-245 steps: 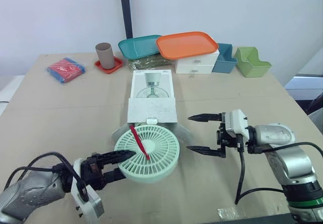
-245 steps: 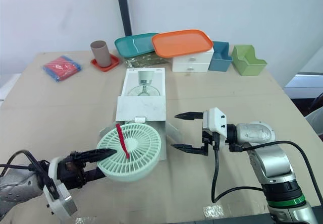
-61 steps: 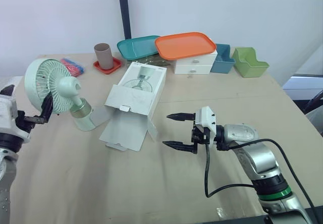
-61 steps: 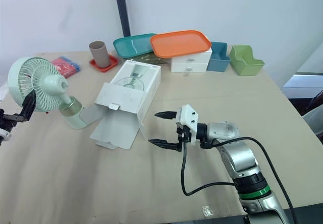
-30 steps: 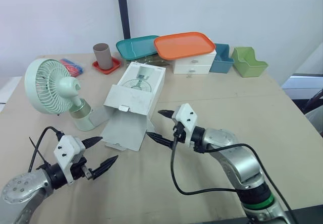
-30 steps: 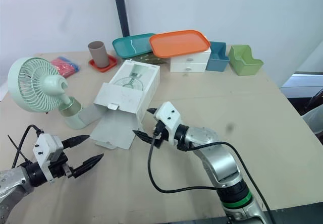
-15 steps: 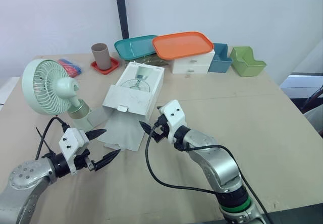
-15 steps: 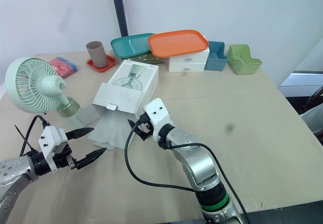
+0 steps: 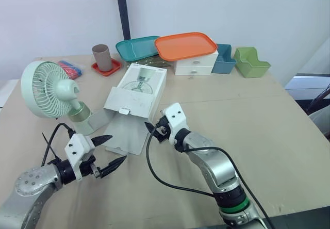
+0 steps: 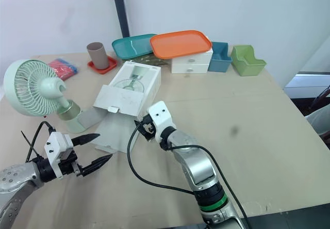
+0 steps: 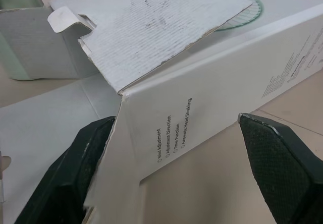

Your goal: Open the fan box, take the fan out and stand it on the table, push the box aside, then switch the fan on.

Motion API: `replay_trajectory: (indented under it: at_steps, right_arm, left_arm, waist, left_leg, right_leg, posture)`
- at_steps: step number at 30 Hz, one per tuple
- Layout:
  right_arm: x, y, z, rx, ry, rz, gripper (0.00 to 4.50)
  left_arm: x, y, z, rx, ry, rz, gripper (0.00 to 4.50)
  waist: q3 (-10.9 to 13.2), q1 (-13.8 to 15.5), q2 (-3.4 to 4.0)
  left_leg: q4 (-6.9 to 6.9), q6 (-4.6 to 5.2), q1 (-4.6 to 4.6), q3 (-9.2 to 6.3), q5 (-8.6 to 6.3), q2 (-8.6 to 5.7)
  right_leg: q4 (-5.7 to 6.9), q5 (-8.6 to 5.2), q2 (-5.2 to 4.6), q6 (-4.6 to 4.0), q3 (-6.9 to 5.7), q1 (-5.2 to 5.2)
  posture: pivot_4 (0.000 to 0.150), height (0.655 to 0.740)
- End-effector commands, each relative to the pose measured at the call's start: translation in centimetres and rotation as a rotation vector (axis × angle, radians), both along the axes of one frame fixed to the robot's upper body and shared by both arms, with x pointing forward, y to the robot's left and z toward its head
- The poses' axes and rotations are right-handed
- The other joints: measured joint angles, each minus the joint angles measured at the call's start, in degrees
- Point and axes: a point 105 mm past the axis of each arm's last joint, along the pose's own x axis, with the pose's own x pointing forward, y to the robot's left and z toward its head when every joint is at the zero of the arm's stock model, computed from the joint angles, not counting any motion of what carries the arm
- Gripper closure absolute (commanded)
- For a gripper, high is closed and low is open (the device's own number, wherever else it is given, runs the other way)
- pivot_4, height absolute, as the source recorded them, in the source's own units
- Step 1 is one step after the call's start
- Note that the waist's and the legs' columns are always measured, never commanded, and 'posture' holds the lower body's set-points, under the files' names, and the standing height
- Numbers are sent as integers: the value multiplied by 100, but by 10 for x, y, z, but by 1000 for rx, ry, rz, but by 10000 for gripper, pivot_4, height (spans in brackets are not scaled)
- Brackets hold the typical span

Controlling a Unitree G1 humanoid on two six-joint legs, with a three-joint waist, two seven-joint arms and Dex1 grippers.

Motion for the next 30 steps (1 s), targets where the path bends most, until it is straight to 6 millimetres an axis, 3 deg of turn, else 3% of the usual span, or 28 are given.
replay_trajectory:
  at_steps: [1,9,12,18,24,30]
  right_arm:
    - [1,10,7,25,-23,15,6089]
    - [10,12,-2,45,36,-50,6089]
    - [18,2,-4,60,52,-118,15158]
    - [26,-12,-5,44,41,-180,43589]
    - [30,-28,-6,22,29,-212,44693]
    - [32,-56,-3,20,-1,-227,44693]
  left_arm:
    - [0,-5,8,7,-38,-15,0]
    - [1,-7,10,3,-42,-12,0]
    - [3,-7,11,-1,-47,-5,0]
    - [6,-10,12,-10,-53,1,0]
    - [8,-11,11,-20,-58,12,0]
    - [13,-11,12,-36,-64,25,0]
  waist:
    - [0,0,0]
    - [0,-2,0]
    - [0,-1,0]
    - [0,-2,1]
    - [0,-3,1]
    - [0,0,1]
  left_leg:
    - [0,0,0,0,0,0]
    - [0,0,0,1,0,2]
    - [0,0,-2,-1,0,1]
    - [0,0,-2,-1,0,1]
    - [-1,0,-2,-1,0,1]
    - [0,0,-2,-2,0,0]
  right_leg:
    - [0,0,0,0,0,0]
    - [1,1,1,-2,0,-2]
    - [1,1,0,-2,0,-1]
    - [1,1,1,-2,0,-2]
    - [1,1,1,-2,0,-2]
    - [1,1,1,-2,0,0]
  posture:
    - [1500,7400]
    - [1500,7400]
    - [1500,7400]
    - [1500,7400]
    - [1500,7400]
    - [1500,7400]
